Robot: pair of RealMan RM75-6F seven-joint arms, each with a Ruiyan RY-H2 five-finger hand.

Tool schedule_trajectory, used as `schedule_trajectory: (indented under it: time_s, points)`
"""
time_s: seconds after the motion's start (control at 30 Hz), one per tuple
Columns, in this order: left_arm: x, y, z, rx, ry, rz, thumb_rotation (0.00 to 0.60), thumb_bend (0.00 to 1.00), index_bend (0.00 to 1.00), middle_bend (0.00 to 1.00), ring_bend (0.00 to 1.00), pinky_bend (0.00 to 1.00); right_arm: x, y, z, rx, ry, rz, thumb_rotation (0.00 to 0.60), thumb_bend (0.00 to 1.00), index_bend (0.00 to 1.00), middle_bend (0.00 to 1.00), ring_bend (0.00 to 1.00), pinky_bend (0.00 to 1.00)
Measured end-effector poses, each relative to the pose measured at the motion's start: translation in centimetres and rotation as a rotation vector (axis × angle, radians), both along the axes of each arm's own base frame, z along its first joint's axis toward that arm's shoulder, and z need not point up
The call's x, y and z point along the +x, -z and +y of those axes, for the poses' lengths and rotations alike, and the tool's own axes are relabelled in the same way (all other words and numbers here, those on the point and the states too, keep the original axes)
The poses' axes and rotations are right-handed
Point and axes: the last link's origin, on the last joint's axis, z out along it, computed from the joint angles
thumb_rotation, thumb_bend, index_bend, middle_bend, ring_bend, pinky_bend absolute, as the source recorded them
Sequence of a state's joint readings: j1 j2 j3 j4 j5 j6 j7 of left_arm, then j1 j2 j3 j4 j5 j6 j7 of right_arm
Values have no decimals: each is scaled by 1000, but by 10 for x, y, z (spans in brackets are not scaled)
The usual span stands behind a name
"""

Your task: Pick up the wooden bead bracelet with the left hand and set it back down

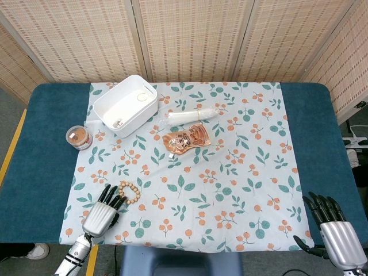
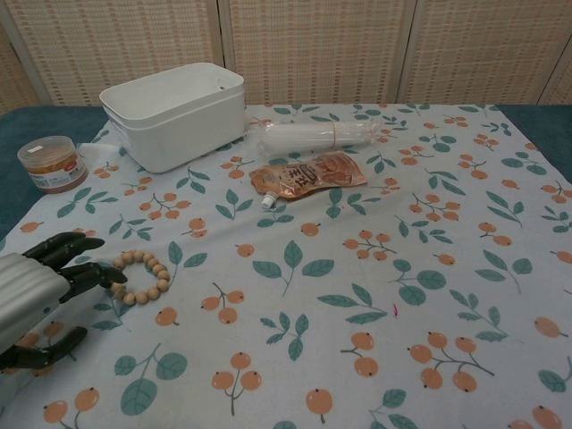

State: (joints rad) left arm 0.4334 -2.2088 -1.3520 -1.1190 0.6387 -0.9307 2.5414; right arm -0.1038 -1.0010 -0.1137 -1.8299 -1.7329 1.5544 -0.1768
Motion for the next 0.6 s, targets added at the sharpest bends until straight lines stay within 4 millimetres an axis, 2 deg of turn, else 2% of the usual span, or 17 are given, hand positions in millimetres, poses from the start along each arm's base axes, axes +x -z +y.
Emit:
schedule_trajectory:
  time_s: [0.17,0.27,0.4,0.6]
  points:
    - [4,-7,-1,40,18,-33,600,430,155,287,32,54,0,1,0,9,3,3,376,192,0,0,0,0]
    - [9,-7,-2,47,34,-56,600,429,166,280,32,54,0,1,1,12,6,5,375,191,0,0,0,0]
    - [12,0,-2,7,26,-80,600,430,171,223,13,53,0,1,1,12,6,7,375,191,0,0,0,0]
    - [19,12,8,-65,-13,-89,600,433,148,223,8,50,-1,2,0,19,12,12,376,192,0,0,0,0]
